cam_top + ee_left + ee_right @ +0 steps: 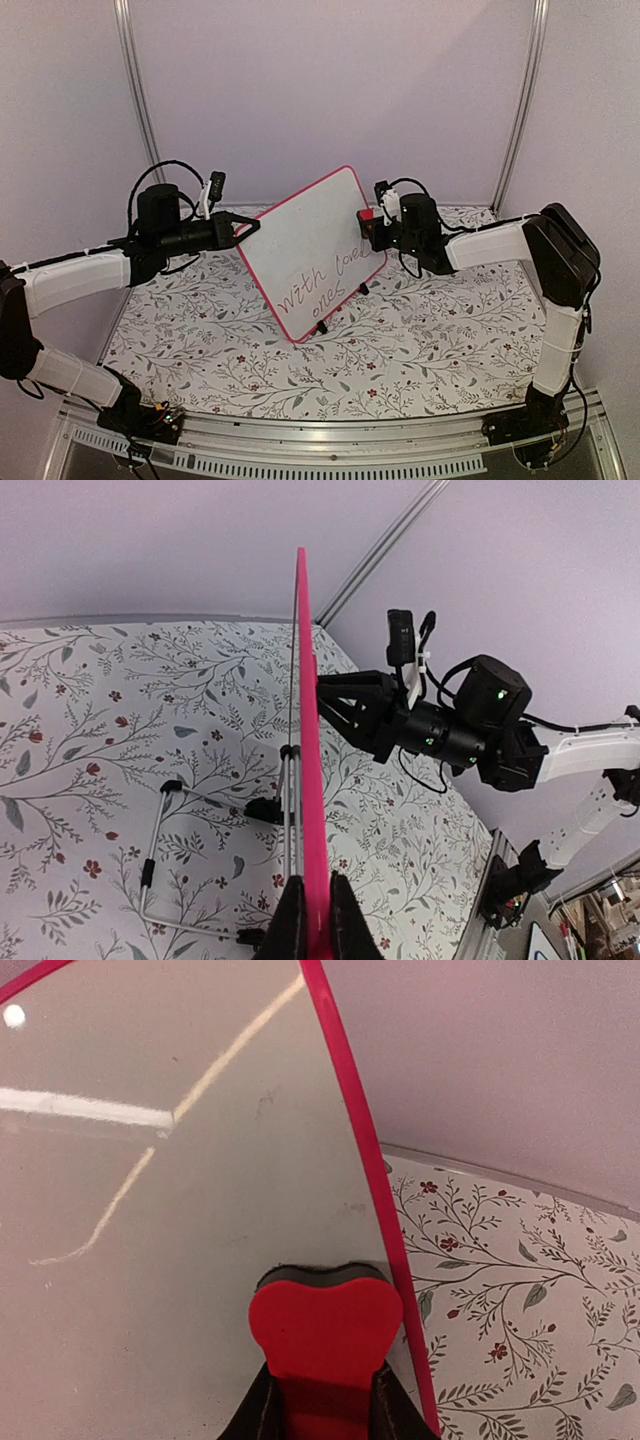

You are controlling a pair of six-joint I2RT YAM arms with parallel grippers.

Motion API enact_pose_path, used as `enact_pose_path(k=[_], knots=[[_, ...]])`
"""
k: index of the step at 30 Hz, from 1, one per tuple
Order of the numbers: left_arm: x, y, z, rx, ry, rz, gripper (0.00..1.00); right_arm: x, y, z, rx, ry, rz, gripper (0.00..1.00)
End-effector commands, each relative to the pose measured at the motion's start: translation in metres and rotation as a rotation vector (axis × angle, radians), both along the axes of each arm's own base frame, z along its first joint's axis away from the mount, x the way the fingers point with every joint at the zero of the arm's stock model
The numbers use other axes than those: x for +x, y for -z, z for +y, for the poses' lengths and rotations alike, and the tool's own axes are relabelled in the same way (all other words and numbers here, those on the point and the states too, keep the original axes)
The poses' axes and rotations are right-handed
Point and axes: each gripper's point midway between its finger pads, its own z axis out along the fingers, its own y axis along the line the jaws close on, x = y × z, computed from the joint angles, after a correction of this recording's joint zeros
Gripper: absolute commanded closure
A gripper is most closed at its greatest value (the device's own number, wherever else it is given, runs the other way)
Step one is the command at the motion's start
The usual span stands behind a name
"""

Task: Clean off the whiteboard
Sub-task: Erase the whiteboard at the center of the board.

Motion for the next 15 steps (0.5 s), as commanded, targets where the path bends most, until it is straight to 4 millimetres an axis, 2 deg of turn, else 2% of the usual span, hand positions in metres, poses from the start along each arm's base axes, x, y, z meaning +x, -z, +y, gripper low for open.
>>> enact_pose_path(k=[1, 6, 15], knots=[[-0.03, -0.024, -0.021, -0.065, 0.164, -0.048, 1.0, 0.003, 0.028, -0.004, -0.003, 0.016, 0.051, 0.76], [-0.03, -0.023, -0.021, -0.065, 0.164, -0.045, 1.0, -0.008, 0.027, 0.008, -0.002, -0.041, 0.021, 0.76], [-0.029, -0.022, -0.022, -0.064, 0.164, -0.044, 1.0, -0.049, 0.002, 0.054, -0.033, -0.157, -0.097, 0.76]])
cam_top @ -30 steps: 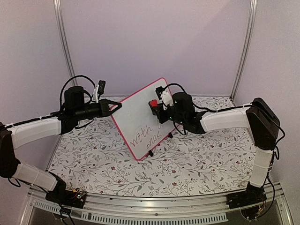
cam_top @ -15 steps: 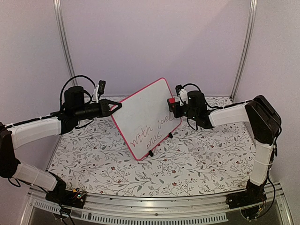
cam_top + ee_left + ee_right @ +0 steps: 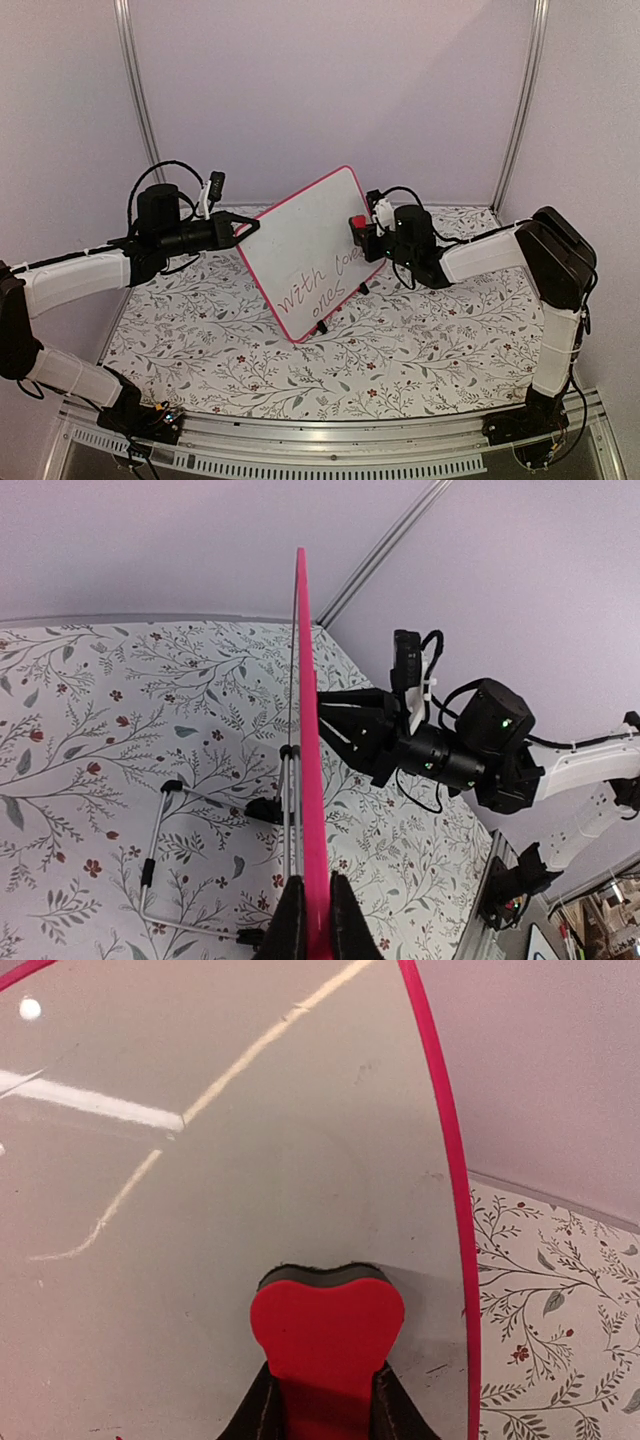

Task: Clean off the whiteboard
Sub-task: Erase the whiteboard at the center of the board.

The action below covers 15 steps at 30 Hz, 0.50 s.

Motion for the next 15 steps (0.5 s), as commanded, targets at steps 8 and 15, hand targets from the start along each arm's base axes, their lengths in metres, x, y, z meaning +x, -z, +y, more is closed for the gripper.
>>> enact_pose_path(k=[8, 15], knots=[[-0.03, -0.022, -0.022, -0.063, 0.167, -0.047, 1.0, -0.065, -0.009, 0.069, -0.08, -0.177, -0.088, 0.76], [-0.03, -0.023, -0.022, -0.064, 0.168, -0.049, 1.0, -0.097, -0.017, 0.096, -0.102, -0.244, -0.128, 0.76]])
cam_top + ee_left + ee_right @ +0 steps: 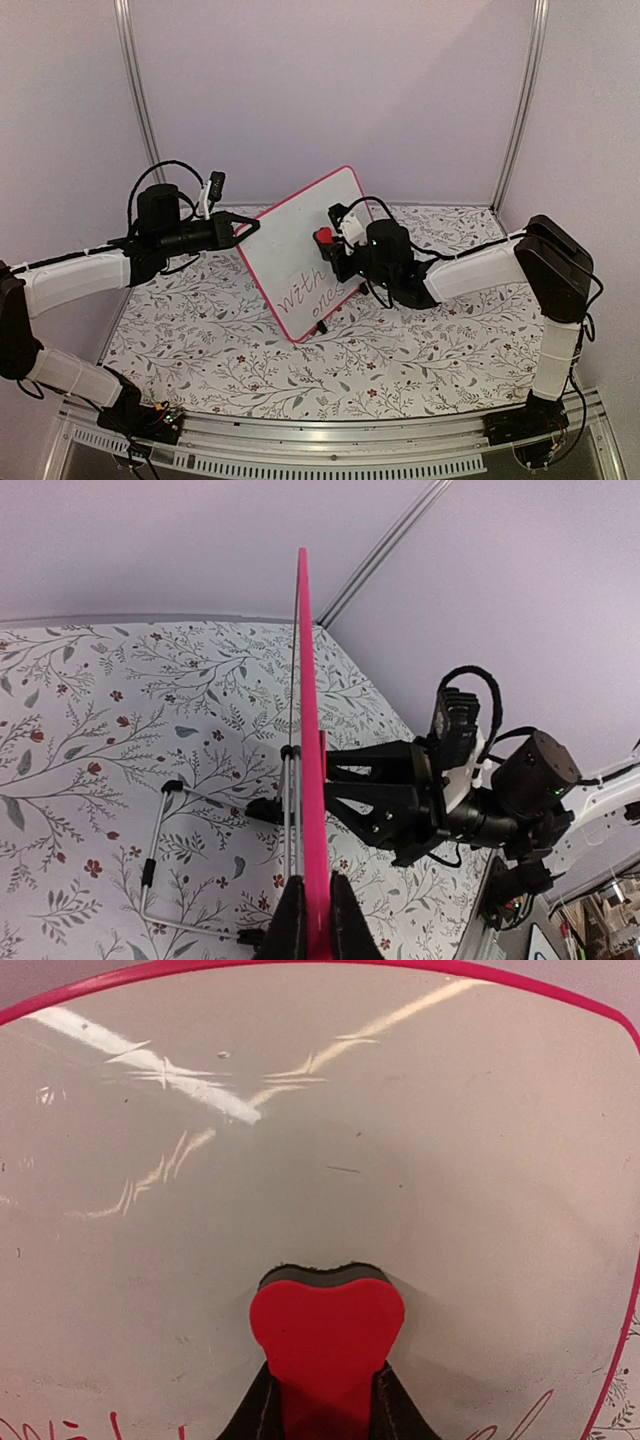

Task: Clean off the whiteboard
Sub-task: Erase the whiteboard at the center of the board.

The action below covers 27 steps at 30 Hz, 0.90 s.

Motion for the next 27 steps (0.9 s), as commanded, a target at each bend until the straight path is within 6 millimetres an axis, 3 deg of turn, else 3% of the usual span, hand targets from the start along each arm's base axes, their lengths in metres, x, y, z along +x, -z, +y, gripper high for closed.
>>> enact_pose_path(k=[1, 17, 22, 27], knots=[[-0.03, -0.024, -0.022, -0.065, 0.169, -0.05, 1.0, -0.034, 0.002, 0.023, -0.056, -0.091, -0.024, 0.76], [-0.031, -0.024, -0.022, -0.066, 0.17, -0.048, 1.0, -0.101, -0.002, 0.081, -0.137, -0.265, -0.116, 0.76], [-0.031, -0.024, -0.022, -0.066, 0.17, -0.05, 1.0, -0.114, 0.004, 0.091, -0.177, -0.302, -0.126, 0.76], [-0.03, -0.024, -0.021, -0.066, 0.168, -0.051, 1.0, -0.113, 0.016, 0.087, -0.217, -0.285, -0.113, 0.76]])
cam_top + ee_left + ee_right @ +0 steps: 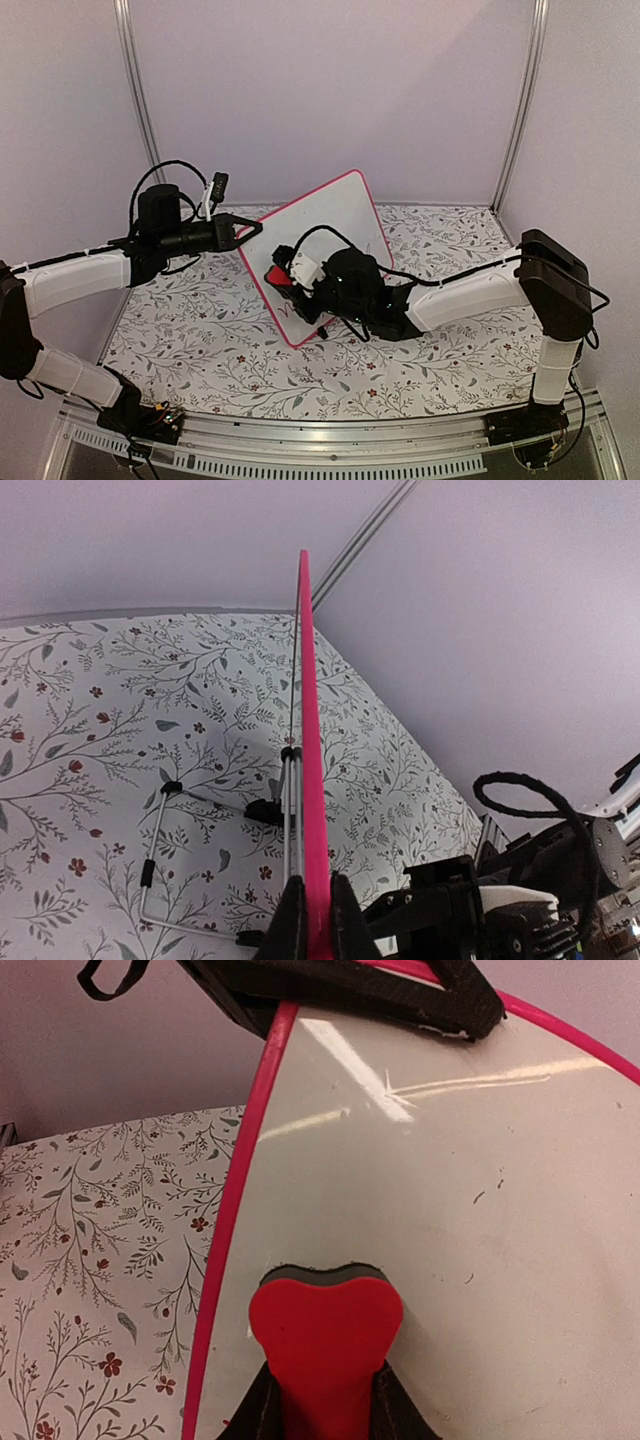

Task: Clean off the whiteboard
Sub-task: Erase the whiteboard at the center of the board.

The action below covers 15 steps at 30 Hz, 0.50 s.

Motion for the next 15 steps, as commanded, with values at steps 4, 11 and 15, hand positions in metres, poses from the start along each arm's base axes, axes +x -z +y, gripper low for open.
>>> enact_pose_path(k=[4, 11, 15], knots=[[-0.022, -0.023, -0.015, -0.064, 0.11, -0.042, 1.0, -0.001, 0.033, -0.005, -0.103, 0.012, 0.02, 0.76], [-0.021, -0.02, -0.015, -0.06, 0.109, -0.033, 1.0, -0.009, 0.054, -0.017, -0.169, 0.028, 0.067, 0.76], [-0.02, -0.019, -0.015, -0.06, 0.108, -0.032, 1.0, -0.02, 0.062, -0.022, -0.215, 0.025, 0.071, 0.76]])
